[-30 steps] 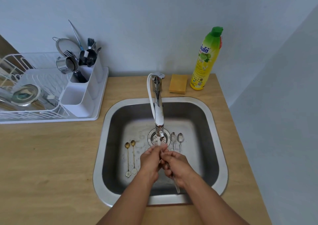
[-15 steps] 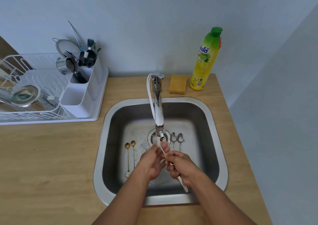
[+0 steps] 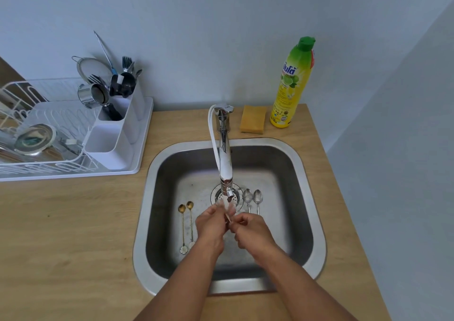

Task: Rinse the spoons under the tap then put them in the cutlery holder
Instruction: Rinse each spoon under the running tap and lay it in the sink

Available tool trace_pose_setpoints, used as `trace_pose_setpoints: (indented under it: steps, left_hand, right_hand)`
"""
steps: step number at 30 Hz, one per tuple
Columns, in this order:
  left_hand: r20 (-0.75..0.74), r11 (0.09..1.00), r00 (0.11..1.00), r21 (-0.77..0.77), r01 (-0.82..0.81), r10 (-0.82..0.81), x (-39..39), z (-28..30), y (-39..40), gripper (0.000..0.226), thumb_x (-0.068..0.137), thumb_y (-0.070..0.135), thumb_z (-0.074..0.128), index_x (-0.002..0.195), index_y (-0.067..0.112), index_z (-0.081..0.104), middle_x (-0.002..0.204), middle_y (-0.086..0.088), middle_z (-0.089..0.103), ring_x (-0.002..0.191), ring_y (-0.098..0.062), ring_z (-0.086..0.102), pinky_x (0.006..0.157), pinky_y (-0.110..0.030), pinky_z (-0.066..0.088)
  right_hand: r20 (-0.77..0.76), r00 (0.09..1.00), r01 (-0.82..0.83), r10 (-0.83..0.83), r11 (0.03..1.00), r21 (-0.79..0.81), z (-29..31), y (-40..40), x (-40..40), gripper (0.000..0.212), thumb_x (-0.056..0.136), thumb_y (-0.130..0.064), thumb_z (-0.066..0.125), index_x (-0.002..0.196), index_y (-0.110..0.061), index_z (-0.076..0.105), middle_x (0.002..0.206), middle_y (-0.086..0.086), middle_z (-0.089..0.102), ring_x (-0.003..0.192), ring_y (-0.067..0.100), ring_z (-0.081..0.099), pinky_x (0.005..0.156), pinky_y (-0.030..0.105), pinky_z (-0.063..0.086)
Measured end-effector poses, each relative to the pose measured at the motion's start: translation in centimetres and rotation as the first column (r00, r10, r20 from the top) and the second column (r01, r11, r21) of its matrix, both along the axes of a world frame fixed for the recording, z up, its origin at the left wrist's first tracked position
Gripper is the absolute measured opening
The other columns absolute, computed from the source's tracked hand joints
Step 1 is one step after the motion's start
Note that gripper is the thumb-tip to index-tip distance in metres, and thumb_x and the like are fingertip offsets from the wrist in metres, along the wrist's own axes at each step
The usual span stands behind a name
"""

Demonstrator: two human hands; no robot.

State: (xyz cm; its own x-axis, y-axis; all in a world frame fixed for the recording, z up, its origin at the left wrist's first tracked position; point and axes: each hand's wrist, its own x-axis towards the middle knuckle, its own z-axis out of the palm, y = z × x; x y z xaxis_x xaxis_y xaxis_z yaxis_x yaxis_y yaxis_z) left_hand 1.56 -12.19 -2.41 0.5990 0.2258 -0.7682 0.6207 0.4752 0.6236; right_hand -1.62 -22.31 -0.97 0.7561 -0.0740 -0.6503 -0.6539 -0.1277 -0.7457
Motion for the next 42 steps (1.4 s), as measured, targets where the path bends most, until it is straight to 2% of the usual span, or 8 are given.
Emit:
trace_pose_setpoints:
  steps: [5, 10, 17, 21, 29, 33, 37, 42]
  left_hand:
    - [0.004, 0.997, 0.997, 0.009, 0.072, -0.072, 1.8, 1.2, 1.3, 0.016, 0.103, 0.025, 0.064, 0.109, 0.014, 0.074, 0.102, -0.007, 0.083, 0.095, -0.021, 0.08, 0.072, -0.039, 0.062]
    - [-0.016, 0.97, 0.97, -0.015, 0.243, -0.244, 0.4, 1.7, 0.2, 0.024, 0.107, 0.028, 0.055, 0.111, 0.018, 0.077, 0.097, 0.003, 0.084, 0.084, -0.016, 0.077, 0.049, -0.026, 0.053]
    - [-0.081, 0.884, 0.885, 0.057, 0.464, -0.459, -1.7, 0.6, 1.0, 0.029, 0.103, 0.037, 0.06, 0.097, 0.021, 0.084, 0.072, 0.005, 0.074, 0.062, -0.012, 0.054, 0.08, -0.04, 0.059]
    - [-0.058, 0.889, 0.887, -0.01, 0.458, -0.458, -1.1, 1.1, 1.8, 0.027, 0.108, 0.024, 0.051, 0.113, 0.012, 0.075, 0.099, 0.002, 0.083, 0.085, -0.018, 0.073, 0.069, -0.034, 0.057]
    - [-0.002, 0.911, 0.914, 0.088, 0.403, -0.405, -0.6, 2.0, 0.7, 0.03, 0.109, 0.023, 0.044, 0.102, 0.011, 0.07, 0.069, 0.003, 0.072, 0.073, -0.018, 0.072, 0.076, -0.039, 0.059]
    - [0.052, 0.811, 0.812, 0.114, 0.573, -0.581, -0.8, 2.5, 0.9, 0.04, 0.111, 0.032, 0.04, 0.085, 0.012, 0.063, 0.052, 0.004, 0.049, 0.05, -0.015, 0.054, 0.061, -0.033, 0.054]
    - [0.102, 0.825, 0.894, -0.35, 0.443, -0.437, -0.9, 2.3, 1.6, 0.048, 0.109, 0.044, 0.043, 0.073, 0.02, 0.063, 0.049, 0.008, 0.035, 0.044, -0.013, 0.043, 0.066, -0.038, 0.054]
    - [0.094, 0.842, 0.864, -0.193, 0.503, -0.495, -1.5, 2.2, 2.3, 0.047, 0.107, 0.053, 0.044, 0.08, 0.02, 0.064, 0.057, 0.004, 0.049, 0.054, -0.015, 0.056, 0.072, -0.041, 0.058]
  right_hand:
    - [-0.055, 0.985, -0.166, 0.163, 0.985, -0.045, 0.4, -1.0, -1.3, 0.02, 0.098, -0.028, 0.059, 0.087, -0.021, 0.074, 0.07, -0.004, 0.076, 0.049, 0.006, 0.053, 0.049, 0.026, 0.043]
    - [0.029, 0.995, -0.088, 0.093, 0.987, -0.137, 0.5, -0.7, -0.2, 0.032, 0.099, -0.028, 0.06, 0.073, -0.016, 0.075, 0.061, -0.005, 0.069, 0.05, 0.006, 0.052, 0.056, 0.03, 0.042]
    - [-0.006, 0.999, -0.041, 0.041, 0.999, -0.023, 0.3, -0.1, -0.7, 0.035, 0.1, -0.026, 0.06, 0.07, -0.016, 0.075, 0.058, -0.007, 0.069, 0.045, 0.001, 0.053, 0.051, 0.023, 0.042]
    - [-0.02, 1.0, -0.021, 0.022, 0.998, 0.063, -0.2, -0.1, -1.9, 0.03, 0.101, -0.017, 0.057, 0.08, -0.013, 0.078, 0.065, 0.001, 0.068, 0.05, 0.011, 0.049, 0.048, 0.028, 0.039]
    - [0.087, 0.982, -0.128, 0.166, 0.933, -0.336, 1.2, -1.1, -1.5, 0.034, 0.105, -0.038, 0.045, 0.087, -0.022, 0.068, 0.089, -0.005, 0.072, 0.083, 0.013, 0.068, 0.074, 0.035, 0.056]
    - [0.069, 0.995, -0.066, 0.065, 0.998, 0.008, 2.0, -1.8, 1.8, 0.028, 0.106, -0.033, 0.043, 0.092, -0.026, 0.066, 0.094, -0.003, 0.071, 0.087, 0.015, 0.065, 0.083, 0.036, 0.052]
    - [-0.112, 0.993, 0.017, 0.037, 0.895, 0.445, 1.7, -1.7, 3.3, 0.037, 0.103, -0.03, 0.059, 0.069, -0.024, 0.072, 0.071, 0.002, 0.067, 0.056, 0.017, 0.065, 0.057, 0.029, 0.054]
    - [-0.019, 1.0, 0.01, -0.005, 0.946, 0.325, 0.8, -0.8, 4.0, 0.032, 0.099, -0.009, 0.062, 0.07, -0.021, 0.071, 0.062, 0.003, 0.061, 0.046, 0.016, 0.06, 0.042, 0.024, 0.048]
